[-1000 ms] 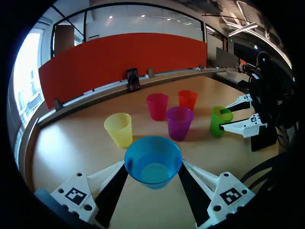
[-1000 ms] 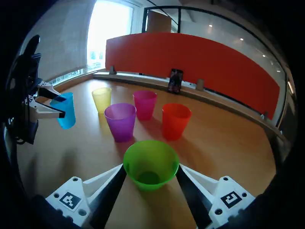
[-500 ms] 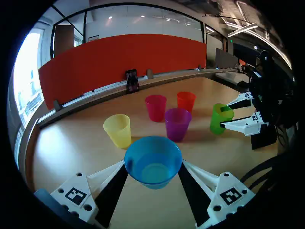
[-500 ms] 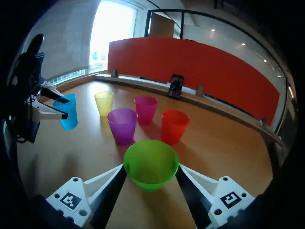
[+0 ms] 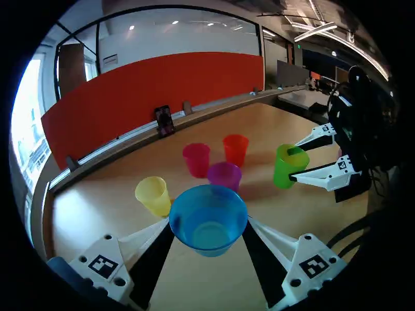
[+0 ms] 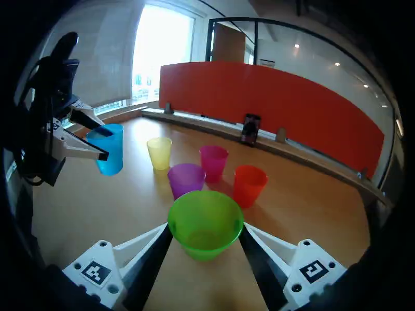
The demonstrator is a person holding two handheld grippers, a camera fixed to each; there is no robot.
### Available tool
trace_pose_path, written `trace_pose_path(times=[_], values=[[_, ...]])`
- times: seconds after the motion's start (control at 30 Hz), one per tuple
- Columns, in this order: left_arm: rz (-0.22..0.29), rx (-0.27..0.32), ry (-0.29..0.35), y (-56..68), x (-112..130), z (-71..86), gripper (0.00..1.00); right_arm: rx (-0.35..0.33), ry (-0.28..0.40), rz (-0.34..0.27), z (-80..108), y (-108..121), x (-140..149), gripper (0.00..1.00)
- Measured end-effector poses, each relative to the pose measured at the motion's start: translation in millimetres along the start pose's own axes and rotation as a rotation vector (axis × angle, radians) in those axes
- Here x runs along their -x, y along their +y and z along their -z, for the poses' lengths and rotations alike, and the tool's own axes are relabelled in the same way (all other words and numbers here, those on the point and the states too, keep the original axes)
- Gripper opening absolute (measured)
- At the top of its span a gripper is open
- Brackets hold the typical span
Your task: Pour water
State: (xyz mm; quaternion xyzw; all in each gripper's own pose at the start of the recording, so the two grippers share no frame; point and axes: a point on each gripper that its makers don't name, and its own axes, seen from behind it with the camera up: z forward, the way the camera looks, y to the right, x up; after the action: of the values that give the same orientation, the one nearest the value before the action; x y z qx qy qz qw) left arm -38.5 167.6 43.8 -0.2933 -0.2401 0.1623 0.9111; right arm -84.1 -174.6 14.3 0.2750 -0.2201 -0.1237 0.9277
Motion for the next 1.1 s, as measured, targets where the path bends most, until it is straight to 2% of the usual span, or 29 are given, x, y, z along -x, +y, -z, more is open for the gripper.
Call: trace_pose_path(times=[0.37, 0.57, 0.77, 0.87, 0.97, 1.1], values=[[-0.141, 0.085, -0.01, 29.7, -47, 31.7, 0.85, -0.053, 0.015, 0.027, 24.9, -26, -27, 0.9], [-0.185, 0.109, -0.009, 40.9, -65, 43.8, 0.85, -0.072, 0.022, 0.047, 38.7, -37, -43, 0.9], [-0.223, 0.148, -0.021, 53.7, -74, 56.7, 0.85, -0.107, 0.031, 0.047, 52.8, -51, -55, 0.9], [-0.27, 0.16, -0.019, 58.1, -77, 62.5, 0.84, -0.129, 0.029, 0.049, 59.4, -59, -58, 0.9], [-0.316, 0.156, -0.008, 59.8, -81, 67.4, 0.85, -0.147, 0.028, 0.059, 66.1, -66, -61, 0.9], [-0.347, 0.146, 0.012, 62.6, -86, 74.0, 0.85, -0.167, 0.034, 0.072, 74.1, -75, -68, 0.9]])
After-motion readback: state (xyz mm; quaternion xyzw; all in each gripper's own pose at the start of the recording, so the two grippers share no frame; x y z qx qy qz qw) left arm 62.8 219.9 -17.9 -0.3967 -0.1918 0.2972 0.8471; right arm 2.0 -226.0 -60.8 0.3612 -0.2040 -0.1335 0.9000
